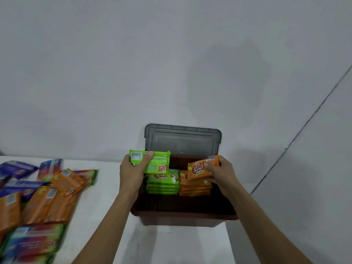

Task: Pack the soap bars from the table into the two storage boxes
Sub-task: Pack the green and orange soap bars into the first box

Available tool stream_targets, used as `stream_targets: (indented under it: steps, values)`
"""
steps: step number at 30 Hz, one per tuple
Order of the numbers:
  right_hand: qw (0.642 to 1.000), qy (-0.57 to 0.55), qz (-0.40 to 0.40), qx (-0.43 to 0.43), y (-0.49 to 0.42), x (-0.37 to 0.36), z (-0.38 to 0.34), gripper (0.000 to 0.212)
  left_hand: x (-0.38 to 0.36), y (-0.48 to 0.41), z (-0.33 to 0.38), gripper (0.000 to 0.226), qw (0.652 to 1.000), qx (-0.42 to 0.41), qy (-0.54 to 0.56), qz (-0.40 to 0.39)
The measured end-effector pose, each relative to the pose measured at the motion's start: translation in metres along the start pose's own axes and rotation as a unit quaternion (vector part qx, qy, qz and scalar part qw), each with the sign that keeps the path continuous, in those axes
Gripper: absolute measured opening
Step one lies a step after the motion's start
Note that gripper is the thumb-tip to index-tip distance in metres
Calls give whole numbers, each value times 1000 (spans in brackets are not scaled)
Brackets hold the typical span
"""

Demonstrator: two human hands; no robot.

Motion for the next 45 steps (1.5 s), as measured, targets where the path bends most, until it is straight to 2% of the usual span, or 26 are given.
stream_targets:
  steps: [6, 9, 13, 16, 20, 22, 23, 24, 26, 29, 31, 32, 35, 37, 39, 41, 45]
  values:
    - [998, 60, -19, -11, -17, -2, 10, 36, -5, -5, -13, 47, 998, -10, -51, 31]
    - [982, 186, 2, 44, -19, -5, 11, 41, -4, -6, -13, 46, 998, -12, -52, 30]
    - [920, 366, 22, 140, -17, -11, 15, 41, -3, -5, -14, 51, 999, -7, -38, 35]
    - [867, 467, 33, 169, -12, -15, 16, 34, -3, -4, -15, 49, 999, -10, -37, 37]
    - [806, 559, 29, 192, -5, -18, 12, 31, -3, -3, -16, 48, 997, -20, -62, 30]
    - [758, 597, 55, 256, 2, -23, 11, 28, -2, -3, -15, 53, 996, -30, -75, 30]
    - [747, 589, 63, 301, 6, -27, 8, 26, -2, -3, -15, 53, 996, -33, -83, 29]
    - [756, 557, 56, 339, 11, -32, 7, 24, -2, -4, -16, 52, 995, -37, -87, 27]
    - [830, 436, -9, 347, 16, -44, 1, 19, -3, -3, -17, 47, 994, -48, -93, 23]
    - [939, 225, -125, 229, 21, -61, -1, 18, -4, -2, -16, 40, 993, -64, -96, 18]
    - [973, 103, -169, 121, 27, -70, 4, 12, -5, 0, -15, 33, 994, -69, -86, 12]
    - [977, 79, -168, 105, 28, -74, 7, 9, -5, 0, -15, 33, 994, -70, -83, 13]
    - [966, 134, -102, 197, 25, -78, 16, 11, -5, 0, -13, 33, 992, -81, -98, 18]
    - [966, 116, -118, 200, 28, -81, 17, 8, -8, 3, -9, 26, 990, -97, -107, 2]
    - [979, 37, -168, 112, 33, -84, 13, 23, -11, 7, -4, 25, 985, -120, -121, -33]
    - [979, -58, -196, 9, 35, -84, 9, 38, -15, 10, 0, 35, 980, -127, -119, -92]
    - [961, -163, -206, -89, 27, -79, 8, 50, -19, 11, 6, 62, 968, -66, -109, -214]
Point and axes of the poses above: each hand's wrist, its own y-axis away from the middle knuckle, its own x-axis out of the back of the hand, z = x × y, the point moved 2 cm from there along -y, towards the middle knuckle, and after that the axes turned 12 degrees about -y, right-handed, at the moved point
